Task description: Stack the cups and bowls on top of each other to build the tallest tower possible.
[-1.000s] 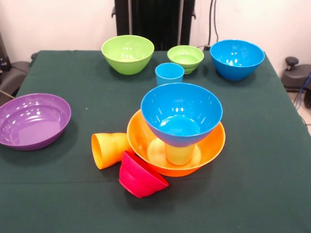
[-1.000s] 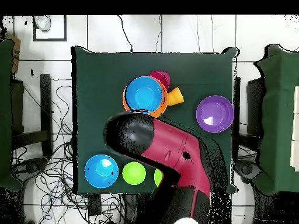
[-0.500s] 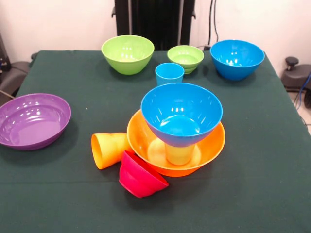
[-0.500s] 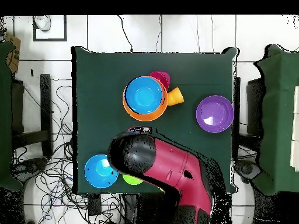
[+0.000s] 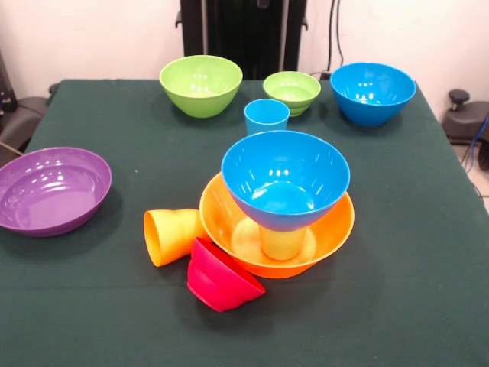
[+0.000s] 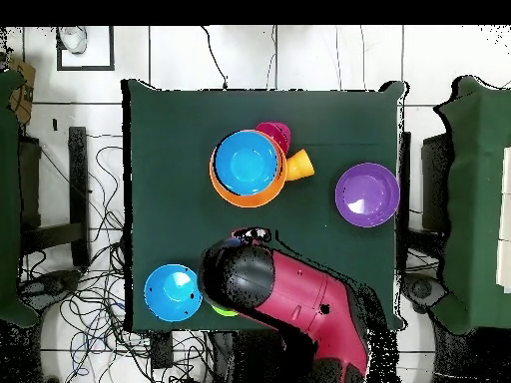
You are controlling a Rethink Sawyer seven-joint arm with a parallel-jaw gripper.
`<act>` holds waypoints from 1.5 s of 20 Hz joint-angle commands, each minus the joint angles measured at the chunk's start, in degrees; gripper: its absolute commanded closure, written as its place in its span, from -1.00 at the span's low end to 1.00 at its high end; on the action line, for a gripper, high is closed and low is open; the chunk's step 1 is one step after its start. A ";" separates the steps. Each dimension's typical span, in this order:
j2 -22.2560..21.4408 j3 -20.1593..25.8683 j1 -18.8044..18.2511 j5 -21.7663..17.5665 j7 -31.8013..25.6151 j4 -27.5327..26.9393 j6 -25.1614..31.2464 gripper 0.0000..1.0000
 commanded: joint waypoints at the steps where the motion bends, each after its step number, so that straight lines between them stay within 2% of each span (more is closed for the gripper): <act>1: 1.80 7.15 -2.23 -4.59 -6.83 8.52 -8.00 -1.00; 8: 5.39 9.58 -4.50 -5.88 -5.35 11.23 -16.42 -1.00; 16: 8.88 11.05 -5.34 -7.44 -3.19 9.96 -19.97 -1.00; 30: 13.67 11.27 -3.78 -7.62 -0.10 7.36 -23.38 -1.00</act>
